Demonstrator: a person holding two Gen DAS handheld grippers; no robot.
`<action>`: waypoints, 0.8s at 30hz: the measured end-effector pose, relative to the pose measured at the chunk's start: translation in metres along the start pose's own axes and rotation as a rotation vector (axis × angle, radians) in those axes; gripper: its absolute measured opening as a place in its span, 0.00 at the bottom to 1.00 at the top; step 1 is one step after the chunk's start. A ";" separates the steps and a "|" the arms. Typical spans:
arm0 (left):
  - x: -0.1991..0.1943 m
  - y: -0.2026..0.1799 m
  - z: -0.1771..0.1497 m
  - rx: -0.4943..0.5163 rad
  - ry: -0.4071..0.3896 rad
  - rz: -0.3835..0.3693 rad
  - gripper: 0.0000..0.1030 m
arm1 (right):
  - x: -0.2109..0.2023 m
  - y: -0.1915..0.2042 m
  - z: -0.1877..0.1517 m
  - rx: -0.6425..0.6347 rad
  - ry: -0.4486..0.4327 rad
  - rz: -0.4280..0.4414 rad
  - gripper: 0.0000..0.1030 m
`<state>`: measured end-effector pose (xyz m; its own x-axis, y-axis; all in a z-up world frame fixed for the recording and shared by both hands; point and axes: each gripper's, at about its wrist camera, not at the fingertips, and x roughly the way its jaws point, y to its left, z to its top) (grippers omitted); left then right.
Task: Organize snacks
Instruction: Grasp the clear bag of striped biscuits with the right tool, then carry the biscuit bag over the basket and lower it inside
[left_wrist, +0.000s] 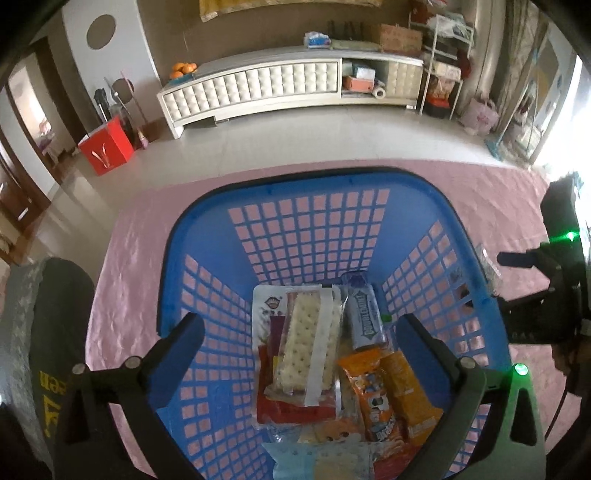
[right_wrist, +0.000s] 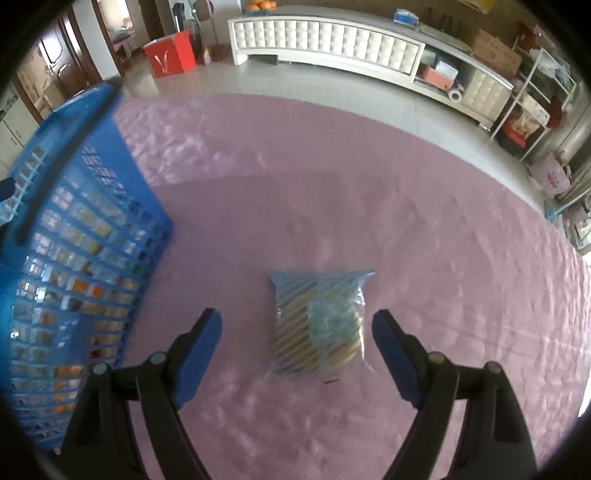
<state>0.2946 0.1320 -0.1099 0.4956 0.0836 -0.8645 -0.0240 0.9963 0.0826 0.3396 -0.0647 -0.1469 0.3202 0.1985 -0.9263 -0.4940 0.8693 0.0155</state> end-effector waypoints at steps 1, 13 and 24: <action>0.001 -0.001 0.000 0.008 0.007 0.009 0.99 | 0.003 -0.002 -0.001 -0.001 -0.001 0.009 0.84; -0.002 -0.001 0.000 -0.007 0.000 -0.029 0.99 | 0.011 -0.003 -0.012 0.003 -0.016 -0.043 0.58; -0.040 -0.012 -0.011 -0.009 -0.057 -0.061 0.99 | -0.064 0.027 -0.036 0.032 -0.120 0.066 0.57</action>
<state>0.2659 0.1168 -0.0817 0.5453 0.0214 -0.8380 0.0003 0.9997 0.0258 0.2773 -0.0703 -0.1007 0.3836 0.3067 -0.8711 -0.4917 0.8663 0.0884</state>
